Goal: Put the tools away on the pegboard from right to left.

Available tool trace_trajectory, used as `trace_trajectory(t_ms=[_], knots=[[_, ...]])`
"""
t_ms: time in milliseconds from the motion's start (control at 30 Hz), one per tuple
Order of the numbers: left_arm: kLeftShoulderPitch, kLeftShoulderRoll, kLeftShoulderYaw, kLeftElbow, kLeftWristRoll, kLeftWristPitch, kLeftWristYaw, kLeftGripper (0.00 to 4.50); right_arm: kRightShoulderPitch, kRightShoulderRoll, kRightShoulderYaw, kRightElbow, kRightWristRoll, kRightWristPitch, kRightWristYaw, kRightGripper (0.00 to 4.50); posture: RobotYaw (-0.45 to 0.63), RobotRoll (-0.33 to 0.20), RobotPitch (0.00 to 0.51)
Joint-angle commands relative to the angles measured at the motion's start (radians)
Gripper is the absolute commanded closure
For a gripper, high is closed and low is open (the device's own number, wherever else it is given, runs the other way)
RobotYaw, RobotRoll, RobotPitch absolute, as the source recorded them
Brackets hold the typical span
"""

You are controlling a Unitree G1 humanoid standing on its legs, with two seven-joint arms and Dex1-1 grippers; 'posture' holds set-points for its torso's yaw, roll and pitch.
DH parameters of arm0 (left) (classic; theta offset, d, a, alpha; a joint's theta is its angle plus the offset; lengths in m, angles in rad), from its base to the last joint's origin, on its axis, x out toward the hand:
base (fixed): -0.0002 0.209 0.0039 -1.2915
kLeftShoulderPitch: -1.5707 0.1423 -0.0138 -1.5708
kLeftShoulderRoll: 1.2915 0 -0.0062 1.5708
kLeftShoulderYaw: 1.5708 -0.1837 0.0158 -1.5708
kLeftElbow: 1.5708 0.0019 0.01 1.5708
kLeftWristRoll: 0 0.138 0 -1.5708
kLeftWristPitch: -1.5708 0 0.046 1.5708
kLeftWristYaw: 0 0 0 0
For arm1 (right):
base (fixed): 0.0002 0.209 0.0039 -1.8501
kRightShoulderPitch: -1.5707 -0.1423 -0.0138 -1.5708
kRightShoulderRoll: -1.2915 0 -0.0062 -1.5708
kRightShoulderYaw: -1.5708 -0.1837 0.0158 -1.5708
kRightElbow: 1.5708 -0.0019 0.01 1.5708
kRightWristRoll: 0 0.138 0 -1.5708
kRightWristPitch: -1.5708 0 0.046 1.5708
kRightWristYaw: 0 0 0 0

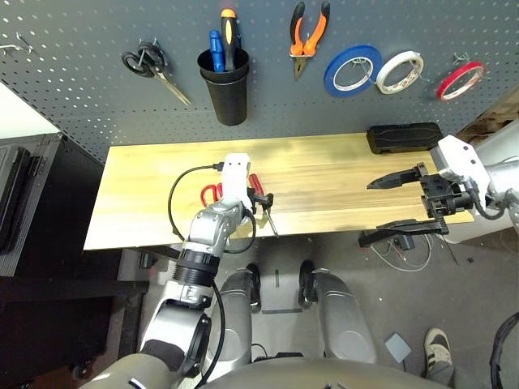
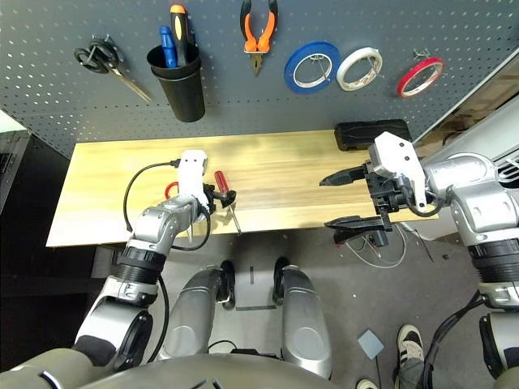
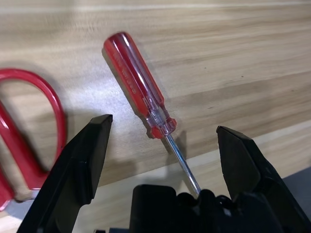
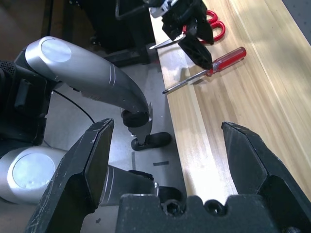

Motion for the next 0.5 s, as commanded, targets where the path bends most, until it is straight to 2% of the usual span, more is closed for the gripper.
trace_trajectory(t_ms=[33,267,500], knots=[[-0.006,-0.024,0.006,0.077,0.019,-0.048,0.021,0.00,0.026,0.025,0.011,0.021,-0.021,-0.034,-0.028,0.04,-0.13,0.000,0.316],[-0.028,-0.048,0.012,0.121,0.034,-0.095,0.040,0.00,0.052,0.111,0.021,0.117,-0.071,-0.143,-0.092,0.04,-0.14,0.000,0.324],[-0.053,-0.061,0.014,0.173,0.045,-0.108,0.059,0.00,0.054,0.154,0.042,0.177,-0.108,-0.217,-0.118,0.04,-0.14,0.000,0.331]])
